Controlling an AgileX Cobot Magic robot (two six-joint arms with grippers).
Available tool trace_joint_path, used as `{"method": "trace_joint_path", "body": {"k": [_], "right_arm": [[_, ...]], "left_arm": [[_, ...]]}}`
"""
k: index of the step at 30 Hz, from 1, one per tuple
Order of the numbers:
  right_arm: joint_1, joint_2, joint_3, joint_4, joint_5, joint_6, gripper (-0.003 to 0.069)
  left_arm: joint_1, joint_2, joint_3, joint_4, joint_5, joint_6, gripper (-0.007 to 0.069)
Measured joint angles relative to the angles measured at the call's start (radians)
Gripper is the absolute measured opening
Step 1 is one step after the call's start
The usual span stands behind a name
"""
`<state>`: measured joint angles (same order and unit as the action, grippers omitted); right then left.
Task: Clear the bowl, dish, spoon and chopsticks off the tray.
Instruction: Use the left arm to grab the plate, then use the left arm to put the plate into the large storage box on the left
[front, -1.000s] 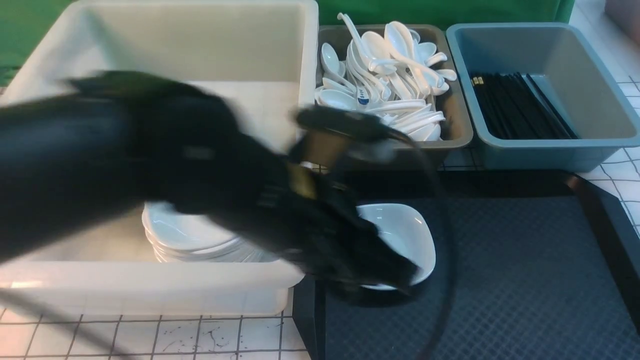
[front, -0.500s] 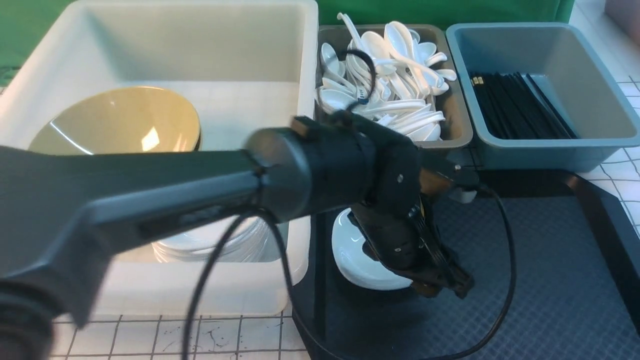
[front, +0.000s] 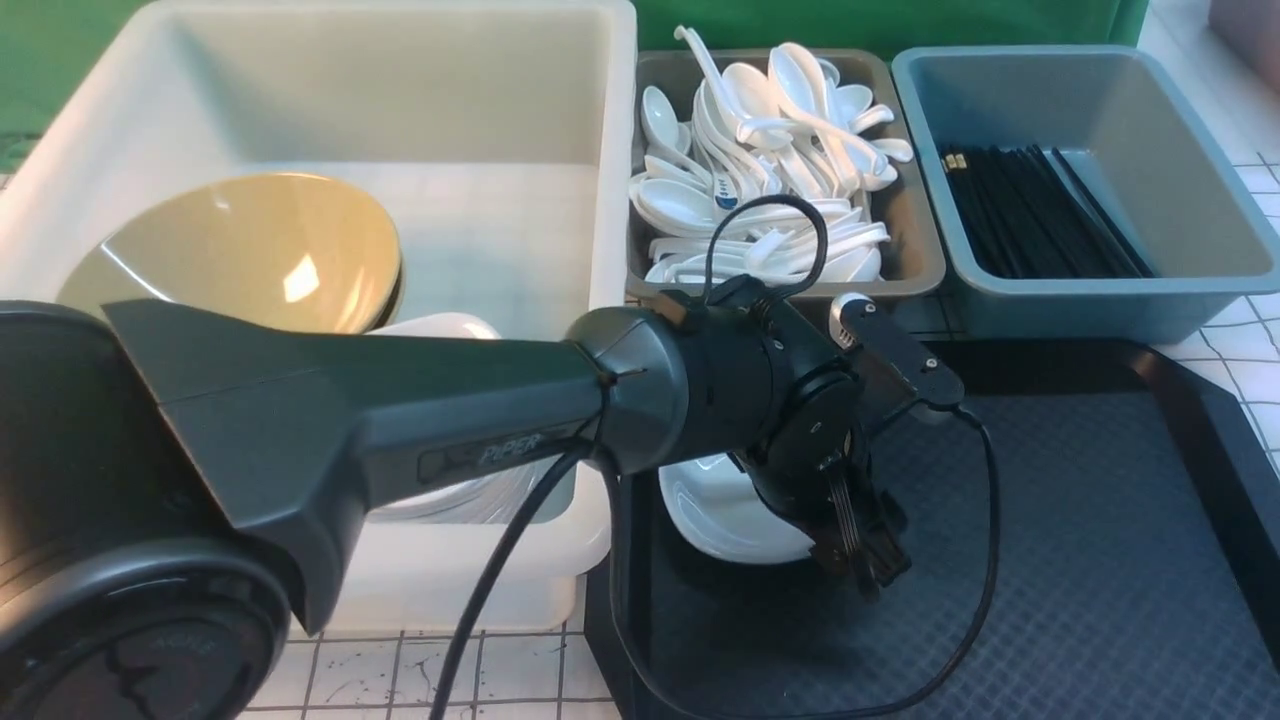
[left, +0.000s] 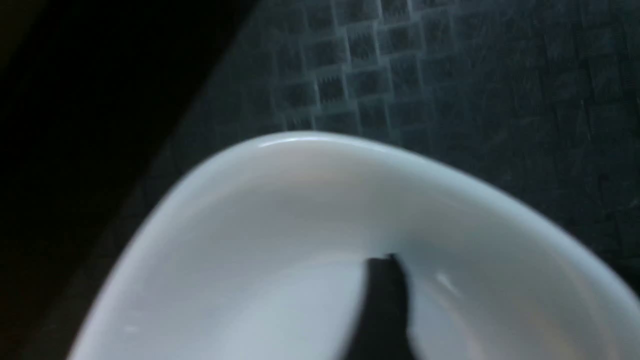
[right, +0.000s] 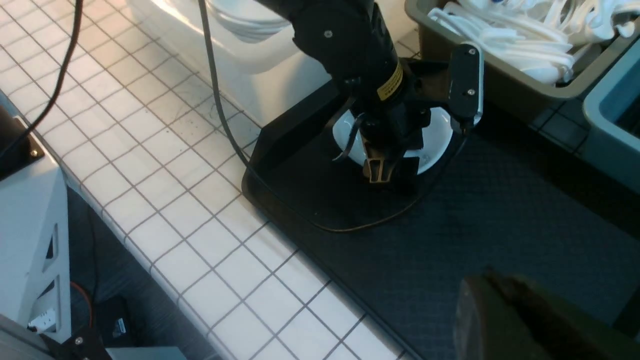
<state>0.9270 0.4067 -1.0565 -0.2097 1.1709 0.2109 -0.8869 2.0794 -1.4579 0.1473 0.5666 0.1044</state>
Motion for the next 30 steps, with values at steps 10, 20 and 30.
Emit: {"method": "trace_joint_path", "body": {"k": [10,20,30], "right_arm": [[0.000,-0.049,0.000,-0.001,0.000,0.031,0.0045],[0.000,-0.055,0.000,-0.002,0.000,0.046,0.0045],[0.000,-0.010,0.000,-0.003,-0.068,0.011,0.0045]], "left_arm": [[-0.089,-0.084,-0.040,0.010,0.143,-0.104,0.0069],[-0.168,-0.315,-0.108,-0.018,0.163,-0.134,0.0015],[-0.094,-0.589,-0.056,0.243,0.460,-0.343,0.0015]]}}
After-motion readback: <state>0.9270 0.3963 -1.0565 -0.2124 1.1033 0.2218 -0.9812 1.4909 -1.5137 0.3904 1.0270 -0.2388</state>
